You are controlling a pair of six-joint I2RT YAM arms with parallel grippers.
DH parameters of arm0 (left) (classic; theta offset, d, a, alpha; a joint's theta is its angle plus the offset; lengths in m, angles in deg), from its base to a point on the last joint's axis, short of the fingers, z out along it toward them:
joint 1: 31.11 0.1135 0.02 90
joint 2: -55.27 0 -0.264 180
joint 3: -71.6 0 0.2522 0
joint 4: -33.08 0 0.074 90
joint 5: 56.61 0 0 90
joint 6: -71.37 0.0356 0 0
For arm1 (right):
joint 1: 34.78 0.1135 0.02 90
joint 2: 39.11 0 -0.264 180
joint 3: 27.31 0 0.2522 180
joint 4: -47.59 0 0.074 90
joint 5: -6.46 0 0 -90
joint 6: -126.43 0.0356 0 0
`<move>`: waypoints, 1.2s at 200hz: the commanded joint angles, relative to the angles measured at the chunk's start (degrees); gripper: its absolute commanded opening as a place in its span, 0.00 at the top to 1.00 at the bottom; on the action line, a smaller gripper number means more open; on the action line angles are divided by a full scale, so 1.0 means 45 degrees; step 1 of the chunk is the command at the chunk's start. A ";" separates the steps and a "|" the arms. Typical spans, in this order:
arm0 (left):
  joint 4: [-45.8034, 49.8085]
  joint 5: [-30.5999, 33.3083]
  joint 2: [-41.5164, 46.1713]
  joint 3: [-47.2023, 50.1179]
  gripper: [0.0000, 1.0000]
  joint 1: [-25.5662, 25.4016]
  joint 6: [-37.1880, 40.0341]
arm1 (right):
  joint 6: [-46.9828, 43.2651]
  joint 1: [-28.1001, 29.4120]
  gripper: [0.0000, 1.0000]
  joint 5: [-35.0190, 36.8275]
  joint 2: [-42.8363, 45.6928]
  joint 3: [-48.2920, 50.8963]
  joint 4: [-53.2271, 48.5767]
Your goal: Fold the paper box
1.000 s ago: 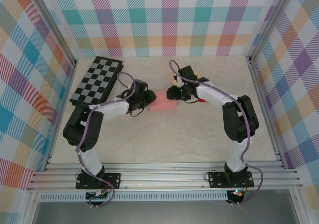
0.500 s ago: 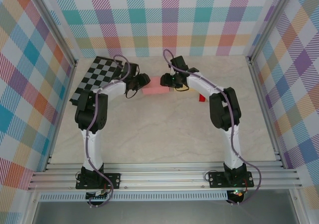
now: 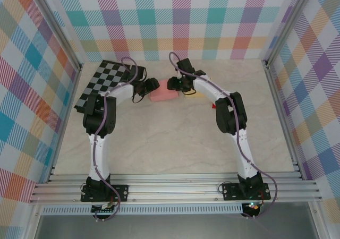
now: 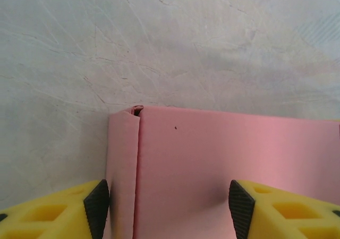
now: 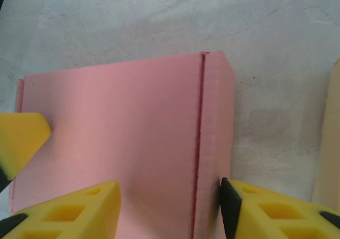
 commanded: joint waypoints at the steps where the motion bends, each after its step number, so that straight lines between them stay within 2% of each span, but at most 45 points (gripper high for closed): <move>1: 0.0947 0.0412 -0.0193 -0.0419 0.35 0.0221 0.0520 | -0.0096 0.0187 0.44 -0.0153 0.0271 0.0288 0.0052; 52: 0.1532 0.0912 0.0706 -0.0381 0.24 0.0682 0.0701 | -0.0690 0.0187 0.38 0.0843 0.1637 0.1146 -0.0177; 78: 0.1898 0.1311 0.1868 0.0087 0.20 0.0780 0.1058 | -0.0894 0.0182 0.37 0.0989 0.2965 0.2152 -0.0047; 120: 0.1542 0.1692 0.5125 0.1954 0.13 0.0786 0.1752 | -0.0867 0.0204 0.37 0.0875 0.6497 0.5434 0.1083; 132: 0.1028 0.1674 0.6269 0.2704 0.00 0.0786 0.1865 | -0.0923 0.0205 0.37 0.0867 0.7615 0.6425 0.1268; 188: 0.0288 0.1971 1.1839 0.6817 0.00 0.0699 0.1671 | -0.1670 0.0226 0.34 0.1803 1.2776 1.1163 0.1508; 217: 0.1948 0.2492 1.4636 0.8093 0.00 0.0634 0.1304 | -0.2229 0.0240 0.27 0.3231 1.5229 1.3293 0.1384; 227: 0.2622 0.2569 1.5620 0.8419 0.00 0.0630 0.1264 | -0.2378 0.0231 0.16 0.3739 1.6030 1.3950 0.1373; 232: 0.2999 0.2626 1.6117 0.8541 0.00 0.0629 0.1267 | -0.2464 0.0231 0.01 0.3954 1.6429 1.4264 0.1364; 240: 0.3573 0.2658 1.6842 0.8722 0.00 0.0630 0.1330 | -0.2576 0.0227 0.00 0.4339 1.7072 1.4727 0.1361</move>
